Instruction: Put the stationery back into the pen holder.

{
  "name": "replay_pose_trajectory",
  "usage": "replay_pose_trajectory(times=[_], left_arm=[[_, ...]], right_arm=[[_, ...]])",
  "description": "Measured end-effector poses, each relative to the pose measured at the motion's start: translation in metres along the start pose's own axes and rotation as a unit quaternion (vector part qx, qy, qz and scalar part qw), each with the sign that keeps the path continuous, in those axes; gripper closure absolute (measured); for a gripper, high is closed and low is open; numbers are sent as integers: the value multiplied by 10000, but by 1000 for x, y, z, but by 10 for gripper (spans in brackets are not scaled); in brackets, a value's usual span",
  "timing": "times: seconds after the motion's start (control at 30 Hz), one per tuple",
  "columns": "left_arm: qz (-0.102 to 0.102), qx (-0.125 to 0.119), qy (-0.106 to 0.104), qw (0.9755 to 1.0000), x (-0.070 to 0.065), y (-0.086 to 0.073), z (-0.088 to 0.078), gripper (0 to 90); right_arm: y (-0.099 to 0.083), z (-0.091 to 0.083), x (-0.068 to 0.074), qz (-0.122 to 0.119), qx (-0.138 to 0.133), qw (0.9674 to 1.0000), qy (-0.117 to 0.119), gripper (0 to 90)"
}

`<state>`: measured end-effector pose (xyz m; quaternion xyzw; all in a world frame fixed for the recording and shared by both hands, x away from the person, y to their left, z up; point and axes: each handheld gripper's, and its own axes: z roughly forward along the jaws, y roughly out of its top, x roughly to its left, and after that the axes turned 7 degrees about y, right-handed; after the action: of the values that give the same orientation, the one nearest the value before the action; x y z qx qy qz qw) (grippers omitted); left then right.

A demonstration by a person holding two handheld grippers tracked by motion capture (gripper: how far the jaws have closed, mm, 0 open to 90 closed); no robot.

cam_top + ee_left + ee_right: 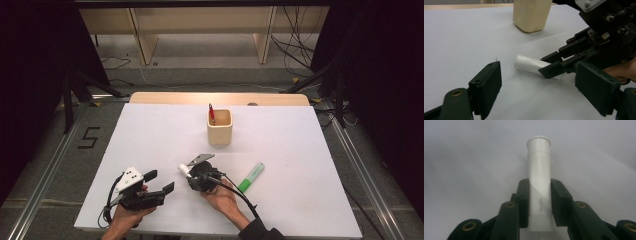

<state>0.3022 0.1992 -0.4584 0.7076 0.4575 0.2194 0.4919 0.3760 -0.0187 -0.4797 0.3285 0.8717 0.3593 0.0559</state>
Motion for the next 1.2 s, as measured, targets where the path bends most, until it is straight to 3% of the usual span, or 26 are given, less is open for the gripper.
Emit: replay_pose_trajectory(times=[0.27, 0.57, 0.77, 0.93, 1.2], left_arm=[[-21, -7, 22, 10000, 0, 0, 0, 209], [-13, -1, 26, 10000, 1, 0, 0, 210], [-5, 8, 28, 10000, 0, 0, 0, 209], [-14, 43, 12, 10000, 1, 0, 1, 209], [-8, 136, -59, 9999, -4, 0, 4, 206]], right_arm=[[0, -9, -6, 94, -143, 9998, 133, 716], [1, -31, -13, 151, -790, 9962, 344, 714], [-6, -54, -17, 151, -1335, 9896, 512, 714], [-18, -73, -19, 13, -1816, 9823, 449, 714], [-38, -86, -27, 40, -2133, 9765, 319, 713]])
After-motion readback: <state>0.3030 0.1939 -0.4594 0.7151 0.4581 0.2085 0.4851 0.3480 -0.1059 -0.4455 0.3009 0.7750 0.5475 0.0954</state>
